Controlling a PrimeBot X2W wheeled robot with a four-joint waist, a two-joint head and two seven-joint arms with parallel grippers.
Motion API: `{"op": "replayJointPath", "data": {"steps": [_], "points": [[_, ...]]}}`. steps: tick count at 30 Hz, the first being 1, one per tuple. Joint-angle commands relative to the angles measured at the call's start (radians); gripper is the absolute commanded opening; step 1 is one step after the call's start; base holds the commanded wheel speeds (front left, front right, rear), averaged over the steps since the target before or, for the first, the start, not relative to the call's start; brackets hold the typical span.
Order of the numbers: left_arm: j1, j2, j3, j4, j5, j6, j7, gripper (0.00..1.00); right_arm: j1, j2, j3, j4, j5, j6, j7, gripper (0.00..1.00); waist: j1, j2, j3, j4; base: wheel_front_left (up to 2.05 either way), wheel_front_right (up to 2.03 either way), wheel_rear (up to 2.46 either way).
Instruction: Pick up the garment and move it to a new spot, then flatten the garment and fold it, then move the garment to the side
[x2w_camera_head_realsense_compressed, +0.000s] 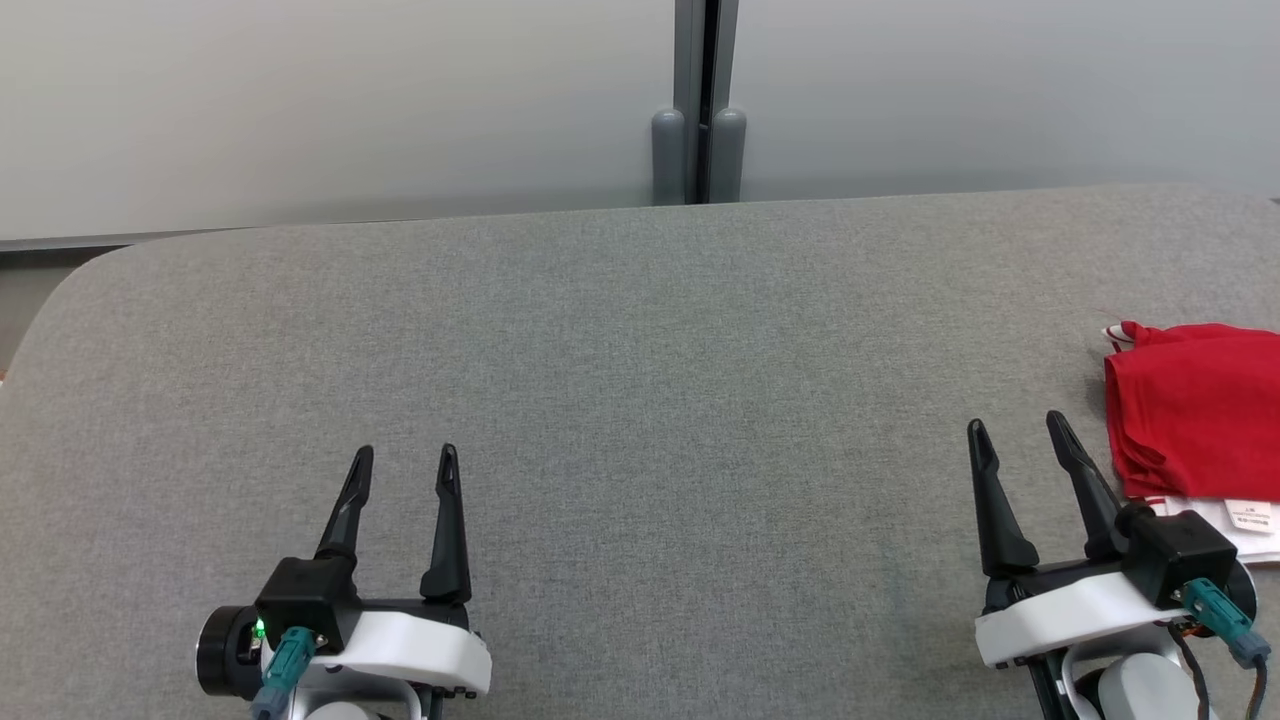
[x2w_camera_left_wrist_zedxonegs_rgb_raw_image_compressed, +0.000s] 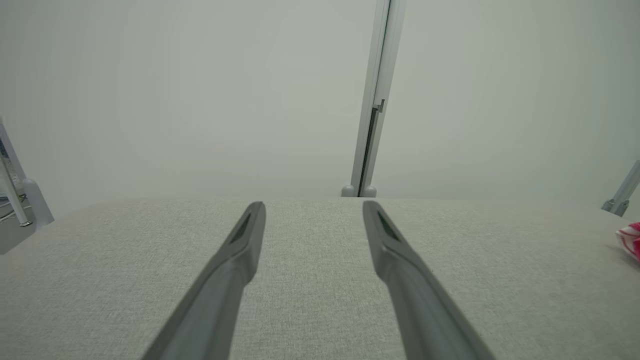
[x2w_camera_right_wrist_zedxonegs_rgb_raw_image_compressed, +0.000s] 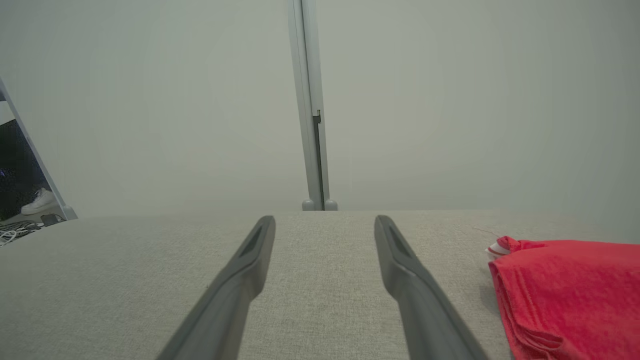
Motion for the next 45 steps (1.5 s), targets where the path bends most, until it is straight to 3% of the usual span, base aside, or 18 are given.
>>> {"op": "replayJointPath", "data": {"steps": [1, 9, 45], "points": [[0.0, 0.005, 0.003, -0.001, 0.007, 0.004, 0.0, 1.0, 0.002, 0.001, -0.001, 0.002, -0.001, 0.0, -0.001, 1.0, 0.0, -0.0001, -0.002, -0.001, 0.0, 0.0, 0.0], [0.007, 0.005, 0.009, 0.017, 0.009, 0.01, 0.0, 1.0, 0.008, 0.004, 0.002, 0.009, 0.0, 0.0, -0.001, 1.0, 0.0, -0.0001, -0.016, -0.004, 0.0, 0.0, 0.0], [0.016, 0.005, 0.056, 0.086, -0.055, -0.044, 0.0, 1.0, 0.018, 0.001, 0.022, 0.004, 0.013, 0.0, -0.001, 1.0, 0.0, -0.0001, -0.031, -0.005, 0.0, 0.0, 0.0]]}}
